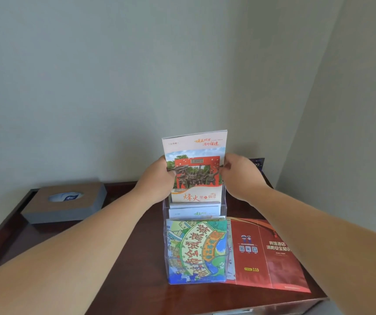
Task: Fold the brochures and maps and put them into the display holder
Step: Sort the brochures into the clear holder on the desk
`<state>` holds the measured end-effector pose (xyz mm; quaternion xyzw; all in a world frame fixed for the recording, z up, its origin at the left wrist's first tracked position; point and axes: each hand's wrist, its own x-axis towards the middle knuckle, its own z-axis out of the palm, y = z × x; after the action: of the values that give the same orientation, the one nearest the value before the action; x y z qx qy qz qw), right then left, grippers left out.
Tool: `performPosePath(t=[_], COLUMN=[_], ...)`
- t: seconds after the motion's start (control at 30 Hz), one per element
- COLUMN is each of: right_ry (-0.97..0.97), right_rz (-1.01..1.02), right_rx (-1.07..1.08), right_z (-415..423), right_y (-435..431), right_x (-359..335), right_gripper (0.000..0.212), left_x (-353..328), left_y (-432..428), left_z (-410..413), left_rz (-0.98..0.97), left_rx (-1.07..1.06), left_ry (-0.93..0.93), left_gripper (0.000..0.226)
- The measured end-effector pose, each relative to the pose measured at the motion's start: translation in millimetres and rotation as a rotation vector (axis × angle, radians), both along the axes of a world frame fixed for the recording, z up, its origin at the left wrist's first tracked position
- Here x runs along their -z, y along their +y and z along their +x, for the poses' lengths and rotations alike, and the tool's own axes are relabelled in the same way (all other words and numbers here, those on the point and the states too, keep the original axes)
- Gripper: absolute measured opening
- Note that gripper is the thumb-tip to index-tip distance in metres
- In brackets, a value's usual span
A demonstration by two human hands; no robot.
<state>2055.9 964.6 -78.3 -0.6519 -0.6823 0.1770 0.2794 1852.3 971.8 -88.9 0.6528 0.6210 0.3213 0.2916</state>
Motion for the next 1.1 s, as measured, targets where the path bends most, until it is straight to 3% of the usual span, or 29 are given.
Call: performPosePath(t=[0.27,0.43,0.6,0.77,1.1], right_ry=[-0.05,-0.064,-0.069,-0.106,-0.099], right_rz=[-0.036,-0.079,-0.06,-0.114,-0.248], right_rx=[0.003,0.042,0.117,0.143,0.16], right_z=[-4,-6,-11,-11,-10], right_y=[2,-5,-8,-6,-6], right_x=[23,48,63,70,79], right_gripper=[0.015,0.011,0.019,0.012,0.032], left_x=[18,31,46,56,65], left_y=[-6,-11,-15,-15,-12], left_z=[-4,-7,-6,-5,-3], left_rz=[0.092,0.037,0.049,0.002,-0.097], left_rx=[-0.04,-0.12,-0.186,-0.199,-0.194], left_ry=[0.198,0.171,0.216,0.204,0.273], left_gripper=[0.017,0.004,0.011,0.006,0.016])
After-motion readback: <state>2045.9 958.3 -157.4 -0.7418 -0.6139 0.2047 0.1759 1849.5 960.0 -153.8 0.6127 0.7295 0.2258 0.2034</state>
